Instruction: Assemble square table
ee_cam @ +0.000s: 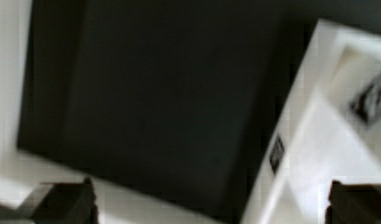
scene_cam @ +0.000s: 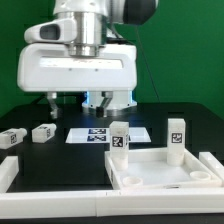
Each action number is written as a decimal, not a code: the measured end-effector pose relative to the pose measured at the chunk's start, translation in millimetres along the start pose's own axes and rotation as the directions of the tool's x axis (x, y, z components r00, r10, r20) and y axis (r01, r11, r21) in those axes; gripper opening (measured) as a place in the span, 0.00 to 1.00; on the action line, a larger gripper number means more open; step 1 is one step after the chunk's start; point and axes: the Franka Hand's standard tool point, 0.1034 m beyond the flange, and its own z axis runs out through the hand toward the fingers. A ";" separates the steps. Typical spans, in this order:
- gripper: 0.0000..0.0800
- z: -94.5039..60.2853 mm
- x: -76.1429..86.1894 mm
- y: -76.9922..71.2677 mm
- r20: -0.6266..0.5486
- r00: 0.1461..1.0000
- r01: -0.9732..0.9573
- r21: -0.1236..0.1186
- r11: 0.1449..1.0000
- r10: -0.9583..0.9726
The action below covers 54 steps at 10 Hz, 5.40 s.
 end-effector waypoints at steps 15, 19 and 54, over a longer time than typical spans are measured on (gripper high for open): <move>0.81 39.9 -161.0 22.9 0.534 0.800 -0.411 0.155 0.898 0.274; 0.81 47.4 -189.2 28.6 0.782 0.608 -0.431 0.179 0.884 0.137; 0.36 37.4 -213.7 9.6 0.853 0.514 -0.475 0.200 0.857 0.086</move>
Offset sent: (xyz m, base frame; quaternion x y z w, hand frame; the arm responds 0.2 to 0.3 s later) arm -0.0328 -0.0225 -0.0164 0.0319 0.0354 0.2935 0.9548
